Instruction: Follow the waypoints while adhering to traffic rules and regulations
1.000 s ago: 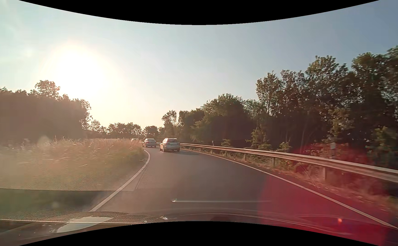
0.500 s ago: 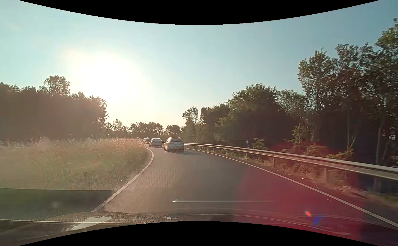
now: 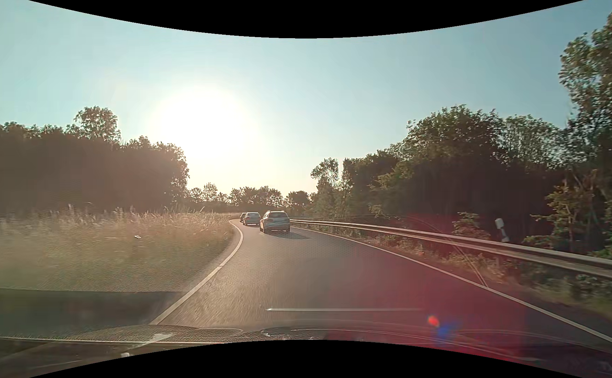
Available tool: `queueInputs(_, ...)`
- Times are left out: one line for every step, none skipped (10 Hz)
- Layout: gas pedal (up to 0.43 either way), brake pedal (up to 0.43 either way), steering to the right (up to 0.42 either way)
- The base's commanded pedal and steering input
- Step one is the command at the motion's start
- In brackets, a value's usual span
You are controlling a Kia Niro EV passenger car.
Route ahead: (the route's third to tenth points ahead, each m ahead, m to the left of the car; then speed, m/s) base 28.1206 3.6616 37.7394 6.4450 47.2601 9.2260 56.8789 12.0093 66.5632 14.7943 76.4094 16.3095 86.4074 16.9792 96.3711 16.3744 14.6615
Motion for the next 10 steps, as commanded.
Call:
queueInputs(0.209,0.000,-0.071)
queueInputs(0.209,0.000,-0.071)
queueInputs(0.209,0.000,-0.071)
queueInputs(0.209,0.000,-0.071)
queueInputs(0.209,0.000,-0.070)
queueInputs(0.209,0.000,-0.067)
queueInputs(0.197,0.000,-0.063)
queueInputs(0.197,0.000,-0.056)
queueInputs(0.189,0.000,-0.051)
queueInputs(0.189,0.000,-0.045)
